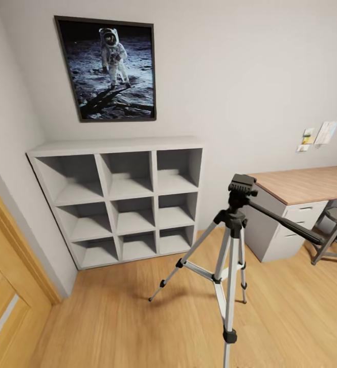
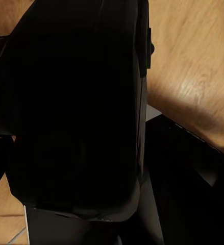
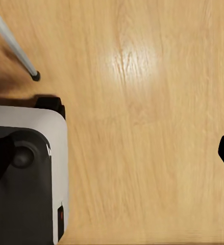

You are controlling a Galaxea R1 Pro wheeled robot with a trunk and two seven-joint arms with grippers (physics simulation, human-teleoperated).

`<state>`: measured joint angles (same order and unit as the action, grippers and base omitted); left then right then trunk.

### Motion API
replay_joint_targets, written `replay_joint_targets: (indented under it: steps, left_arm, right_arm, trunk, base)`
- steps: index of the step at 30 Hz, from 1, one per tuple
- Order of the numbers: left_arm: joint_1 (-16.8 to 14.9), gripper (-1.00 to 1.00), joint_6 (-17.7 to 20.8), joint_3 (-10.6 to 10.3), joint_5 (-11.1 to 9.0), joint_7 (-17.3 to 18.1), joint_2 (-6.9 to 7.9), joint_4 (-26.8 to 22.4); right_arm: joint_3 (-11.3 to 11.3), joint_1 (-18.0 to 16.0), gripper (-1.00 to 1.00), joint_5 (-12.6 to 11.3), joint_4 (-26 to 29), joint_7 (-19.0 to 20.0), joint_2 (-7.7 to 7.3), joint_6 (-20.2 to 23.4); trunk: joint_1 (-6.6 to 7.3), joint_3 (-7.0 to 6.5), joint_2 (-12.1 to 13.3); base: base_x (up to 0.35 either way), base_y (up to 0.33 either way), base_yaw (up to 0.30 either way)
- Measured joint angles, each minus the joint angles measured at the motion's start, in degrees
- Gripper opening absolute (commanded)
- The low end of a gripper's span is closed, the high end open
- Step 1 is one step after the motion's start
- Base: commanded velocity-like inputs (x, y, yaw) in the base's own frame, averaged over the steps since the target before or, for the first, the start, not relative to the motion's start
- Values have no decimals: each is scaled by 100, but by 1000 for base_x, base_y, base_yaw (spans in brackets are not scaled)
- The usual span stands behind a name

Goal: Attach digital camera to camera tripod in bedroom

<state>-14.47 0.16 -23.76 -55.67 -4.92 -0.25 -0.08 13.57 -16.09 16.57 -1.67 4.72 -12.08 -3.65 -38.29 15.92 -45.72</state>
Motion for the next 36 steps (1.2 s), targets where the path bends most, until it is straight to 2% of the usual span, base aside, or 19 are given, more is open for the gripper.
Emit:
replay_joint_targets:
  steps: [9,25,36]
  left_arm:
    - [0,-100,0,1,0,-2,0,0]
    - [0,-100,0,0,1,-2,0,0]
    - [0,-100,0,0,0,0,0,0]
  right_arm:
    - [0,1,100,-1,0,1,1,0]
    - [0,0,100,0,0,1,-1,1]
    - [0,-1,100,0,0,0,-1,0]
  trunk:
    - [1,0,-1]
    - [1,0,0]
    - [0,0,0]
  base:
    - [15,38,-272]
    - [129,272,-228]
    - [16,30,-210]
